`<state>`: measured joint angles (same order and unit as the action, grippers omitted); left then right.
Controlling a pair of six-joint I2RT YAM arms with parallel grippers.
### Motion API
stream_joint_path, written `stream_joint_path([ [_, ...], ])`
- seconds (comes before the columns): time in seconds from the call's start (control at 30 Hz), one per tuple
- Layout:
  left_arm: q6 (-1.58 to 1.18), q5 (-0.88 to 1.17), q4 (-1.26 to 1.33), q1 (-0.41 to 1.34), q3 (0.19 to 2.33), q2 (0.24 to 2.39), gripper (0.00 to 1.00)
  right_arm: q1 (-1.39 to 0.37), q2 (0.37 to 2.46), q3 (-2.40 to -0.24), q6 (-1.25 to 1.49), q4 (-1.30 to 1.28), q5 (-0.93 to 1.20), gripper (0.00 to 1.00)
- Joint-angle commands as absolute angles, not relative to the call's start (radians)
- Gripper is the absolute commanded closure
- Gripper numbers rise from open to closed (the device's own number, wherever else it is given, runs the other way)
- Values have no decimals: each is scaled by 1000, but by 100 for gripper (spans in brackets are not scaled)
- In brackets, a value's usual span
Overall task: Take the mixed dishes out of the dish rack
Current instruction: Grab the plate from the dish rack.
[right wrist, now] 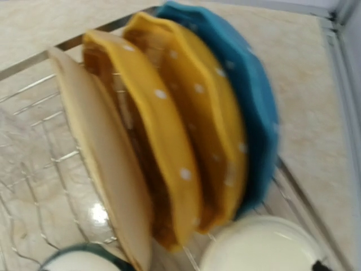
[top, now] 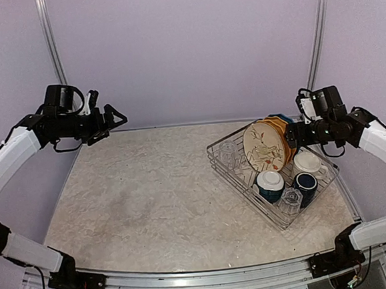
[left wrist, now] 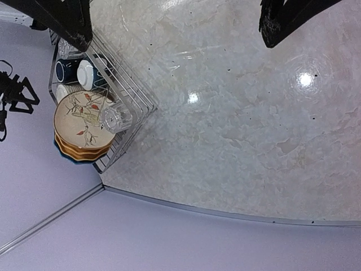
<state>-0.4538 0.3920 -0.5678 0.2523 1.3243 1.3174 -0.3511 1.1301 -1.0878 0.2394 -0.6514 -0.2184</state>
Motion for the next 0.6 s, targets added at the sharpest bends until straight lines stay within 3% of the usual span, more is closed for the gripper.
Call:
stream_joint_path([
  [0.0, -435, 377, -623, 309, 1361, 1363, 1, -344, 1214, -1096, 225, -566, -136, 1],
  [0.23, -458, 382, -611, 362, 1355, 1379, 1, -345, 1330, -1122, 236, -504, -51, 3],
  [0.57, -451, 418, -581, 391, 1334, 1364, 1, -344, 1448, -1161, 212, -482, -62, 35],
])
